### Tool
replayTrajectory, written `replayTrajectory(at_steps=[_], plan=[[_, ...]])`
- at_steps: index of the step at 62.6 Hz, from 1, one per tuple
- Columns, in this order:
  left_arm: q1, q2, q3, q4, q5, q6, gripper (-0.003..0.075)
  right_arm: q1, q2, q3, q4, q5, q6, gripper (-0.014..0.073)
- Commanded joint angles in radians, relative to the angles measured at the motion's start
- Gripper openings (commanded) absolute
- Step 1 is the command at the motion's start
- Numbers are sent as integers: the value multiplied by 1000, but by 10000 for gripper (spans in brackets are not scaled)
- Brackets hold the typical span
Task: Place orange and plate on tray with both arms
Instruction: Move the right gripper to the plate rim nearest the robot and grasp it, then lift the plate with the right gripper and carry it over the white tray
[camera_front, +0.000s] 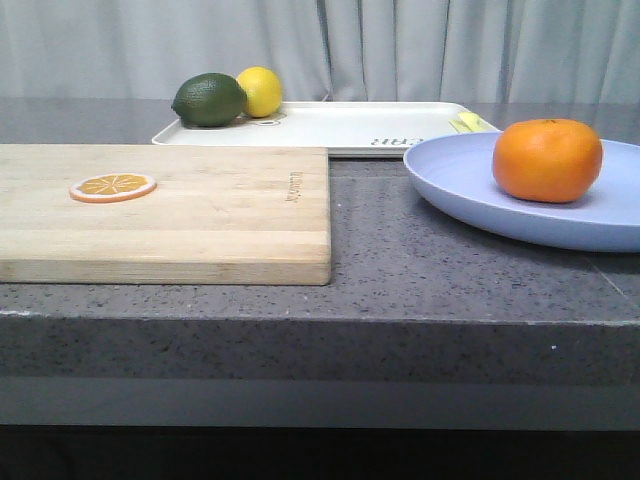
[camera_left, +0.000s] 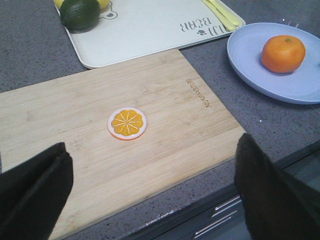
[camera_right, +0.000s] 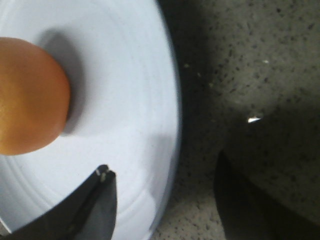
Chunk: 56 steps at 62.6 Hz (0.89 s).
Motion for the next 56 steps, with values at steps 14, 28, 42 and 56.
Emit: replayTrajectory(at_steps=[14,28,42,56], plan=[[4,0,-25,-16,-88,-6,640,-7,5,-34,90,4,-38,283],[4,0,-25,-16,-88,-6,640,-7,5,-34,91,2,-38,91],[4,0,-25,-17,-88,-6,640,-7,5,-34,91,-12,-37,-45],[4,0,-25,-17,-88,-6,640,-7,5,-34,102,-17,-36,-109]])
